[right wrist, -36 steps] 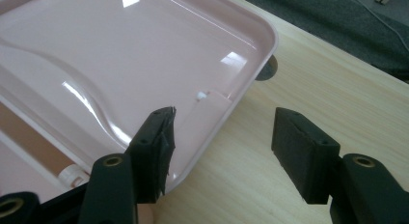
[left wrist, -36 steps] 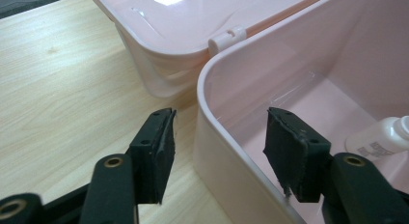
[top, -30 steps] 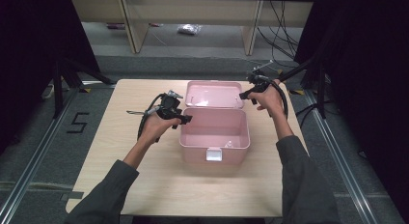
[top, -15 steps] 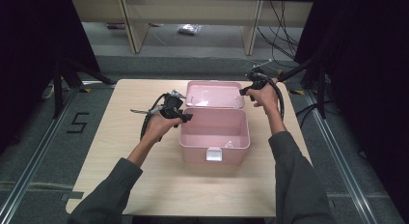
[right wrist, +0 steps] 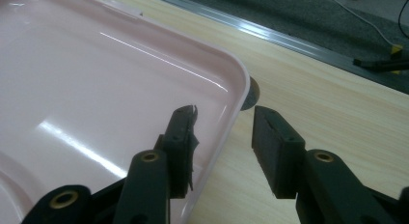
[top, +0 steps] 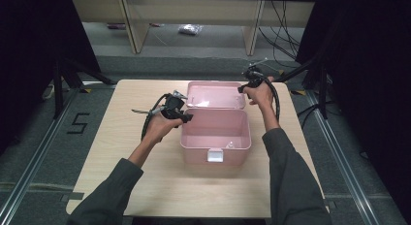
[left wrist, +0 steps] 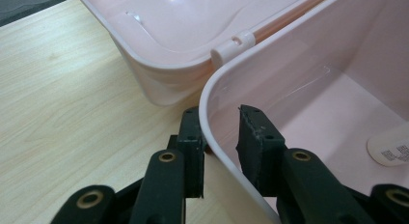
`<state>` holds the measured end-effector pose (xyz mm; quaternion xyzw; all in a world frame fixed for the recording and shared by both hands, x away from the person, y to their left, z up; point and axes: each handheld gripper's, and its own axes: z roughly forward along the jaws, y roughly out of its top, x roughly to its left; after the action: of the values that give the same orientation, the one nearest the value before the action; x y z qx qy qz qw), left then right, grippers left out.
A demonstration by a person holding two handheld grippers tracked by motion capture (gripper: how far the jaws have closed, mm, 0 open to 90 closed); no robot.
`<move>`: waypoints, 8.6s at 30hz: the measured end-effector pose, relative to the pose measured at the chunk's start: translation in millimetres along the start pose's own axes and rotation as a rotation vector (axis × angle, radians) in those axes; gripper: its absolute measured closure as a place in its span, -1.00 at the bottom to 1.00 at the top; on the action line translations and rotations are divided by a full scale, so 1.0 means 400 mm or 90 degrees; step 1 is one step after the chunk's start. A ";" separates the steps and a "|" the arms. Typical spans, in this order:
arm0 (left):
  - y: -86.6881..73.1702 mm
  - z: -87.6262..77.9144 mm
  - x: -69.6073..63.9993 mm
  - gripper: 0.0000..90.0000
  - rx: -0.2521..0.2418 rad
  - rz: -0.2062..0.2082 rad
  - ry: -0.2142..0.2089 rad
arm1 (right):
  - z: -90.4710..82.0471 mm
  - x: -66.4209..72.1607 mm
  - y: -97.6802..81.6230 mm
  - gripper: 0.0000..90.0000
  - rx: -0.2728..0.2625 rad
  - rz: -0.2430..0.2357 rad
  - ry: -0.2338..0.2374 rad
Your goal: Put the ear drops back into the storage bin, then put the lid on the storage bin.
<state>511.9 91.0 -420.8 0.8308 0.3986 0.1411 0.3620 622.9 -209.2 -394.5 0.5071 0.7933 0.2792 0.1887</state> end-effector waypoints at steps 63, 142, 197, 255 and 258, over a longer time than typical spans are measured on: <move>-0.004 -0.004 -0.001 0.56 -0.006 0.014 -0.013 | 0.034 0.027 0.010 0.76 -0.009 0.022 -0.057; -0.002 -0.002 -0.003 0.67 -0.023 0.023 0.002 | -0.271 0.082 -0.068 0.82 -0.257 -0.104 -0.057; -0.017 -0.010 -0.003 0.55 -0.041 -0.013 -0.013 | -0.366 0.135 -0.213 0.84 -0.347 -0.137 -0.050; -0.062 -0.105 0.000 0.45 -0.074 -0.020 -0.067 | -0.367 0.134 -0.161 0.83 -0.338 -0.106 -0.028; -0.062 -0.105 -0.001 0.45 -0.074 -0.021 -0.067 | -0.369 0.133 -0.169 0.83 -0.350 -0.115 -0.026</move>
<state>475.8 121.9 -409.2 0.8080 0.3839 0.1141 0.4321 467.6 -220.4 -324.2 0.3696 0.7261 0.4552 0.3591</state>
